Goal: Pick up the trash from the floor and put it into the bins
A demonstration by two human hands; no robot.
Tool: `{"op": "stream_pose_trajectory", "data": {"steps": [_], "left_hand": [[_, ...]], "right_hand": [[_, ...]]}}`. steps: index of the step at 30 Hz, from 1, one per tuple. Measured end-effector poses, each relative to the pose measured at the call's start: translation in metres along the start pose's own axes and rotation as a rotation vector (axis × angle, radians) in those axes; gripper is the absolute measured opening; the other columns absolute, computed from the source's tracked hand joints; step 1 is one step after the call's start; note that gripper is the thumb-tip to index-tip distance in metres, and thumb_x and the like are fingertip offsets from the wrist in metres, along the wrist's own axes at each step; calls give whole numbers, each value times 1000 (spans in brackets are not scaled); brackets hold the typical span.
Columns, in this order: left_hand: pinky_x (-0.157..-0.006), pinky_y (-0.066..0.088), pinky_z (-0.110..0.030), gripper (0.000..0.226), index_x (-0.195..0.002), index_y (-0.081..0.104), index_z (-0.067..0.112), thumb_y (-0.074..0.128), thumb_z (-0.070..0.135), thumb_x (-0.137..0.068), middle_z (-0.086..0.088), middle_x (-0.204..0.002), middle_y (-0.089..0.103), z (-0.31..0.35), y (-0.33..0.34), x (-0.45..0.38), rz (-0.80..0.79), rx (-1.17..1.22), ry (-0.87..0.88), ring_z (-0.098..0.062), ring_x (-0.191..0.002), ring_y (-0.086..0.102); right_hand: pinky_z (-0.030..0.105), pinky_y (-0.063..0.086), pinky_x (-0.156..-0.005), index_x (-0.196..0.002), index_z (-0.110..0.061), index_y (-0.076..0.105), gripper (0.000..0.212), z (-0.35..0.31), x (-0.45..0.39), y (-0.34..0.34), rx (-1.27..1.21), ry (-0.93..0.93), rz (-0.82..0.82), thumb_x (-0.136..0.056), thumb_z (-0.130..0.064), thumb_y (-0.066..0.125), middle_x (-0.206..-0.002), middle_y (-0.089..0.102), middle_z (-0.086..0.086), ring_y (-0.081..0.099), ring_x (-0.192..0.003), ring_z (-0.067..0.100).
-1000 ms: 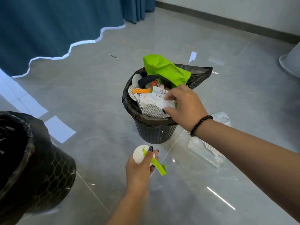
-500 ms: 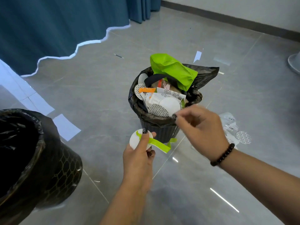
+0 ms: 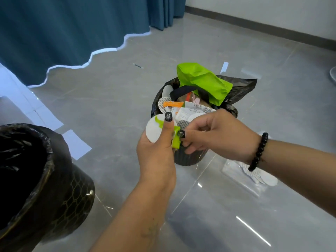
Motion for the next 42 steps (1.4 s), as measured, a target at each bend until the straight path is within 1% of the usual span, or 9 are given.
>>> {"op": "stream_pose_trajectory", "data": {"steps": [5, 8, 13, 21, 23, 28, 34, 38, 42], "left_hand": [[-53, 49, -17, 16, -97, 66, 6, 66, 18, -86, 1, -73, 69, 25, 26, -16, -99, -17, 52, -5, -55, 62], [-54, 49, -18, 6, -89, 65, 10, 66, 15, -87, 4, -65, 68, 36, 33, -19, -124, -38, 68, -6, -54, 62], [-53, 44, -21, 11, -79, 64, 17, 72, 24, -83, 8, -60, 61, 43, 42, -25, -137, -126, 100, -5, -47, 48], [-69, 40, -24, 18, -102, 55, 16, 50, 32, -96, -2, -94, 58, 51, 35, -74, -114, -859, 359, -23, -85, 54], [-59, 33, -13, 15, -103, 52, 16, 52, 29, -96, 2, -97, 55, 43, 34, -76, -154, -1004, 401, -16, -86, 50], [-74, 27, -11, 30, -122, 59, 12, 52, 27, -96, -9, -116, 56, 42, 35, -84, -89, -1145, 537, -23, -104, 53], [-89, 34, -23, 47, -141, 45, 11, 38, 35, -100, -12, -125, 39, 36, 31, -88, -64, -1213, 441, -25, -109, 51], [-86, 46, -39, 56, -125, 55, 8, 21, 45, -99, -6, -113, 41, 32, 29, -78, -106, -1337, 469, -29, -93, 56], [-84, 46, -39, 44, -139, 44, 19, 31, 34, -100, -4, -122, 37, 29, 29, -71, -99, -1405, 499, -30, -94, 57]], "right_hand": [[34, 60, -71, -81, -4, 69, 3, -18, -2, -32, -139, 3, 72, -79, -5, 69, -79, 73, 16, 72, -73, 23], [34, 60, -70, -95, 0, 68, 18, -12, -1, -23, -185, 40, 6, -78, -4, 71, -83, 68, 15, 72, -77, 24], [33, 60, -69, -77, 2, 63, 6, -14, -4, -30, -185, 16, 93, -80, 6, 66, -76, 66, 15, 72, -78, 25], [28, 56, -65, -52, -16, 62, 27, -60, 2, -110, -666, -432, 338, -76, -8, 54, -56, 64, 3, 70, -67, 24], [27, 55, -65, -55, -19, 64, 26, -62, -3, -110, -514, -484, 333, -77, -8, 57, -60, 65, 4, 70, -68, 21], [29, 47, -76, -79, -12, 73, 9, -30, -27, -59, 658, -564, 397, -74, -5, 72, -90, 59, 5, 54, -75, 13], [46, 52, -69, -87, -9, 68, 17, -7, -39, -41, 761, -551, 474, -74, 2, 67, -95, 57, 12, 58, -85, 34], [40, 46, -77, -81, -10, 70, 12, -14, -28, -57, 770, -664, 625, -77, -2, 62, -91, 60, 11, 56, -86, 33], [30, 47, -79, -85, -7, 71, 15, 4, -10, -81, 592, -627, 738, -76, 0, 62, -95, 61, 10, 59, -88, 26]]}}
Point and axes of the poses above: each hand's wrist, its own x-axis away from the middle knuckle, its own y-axis out of the palm, z = x × y, the point moved 6 cm from there along -x, towards the middle knuckle
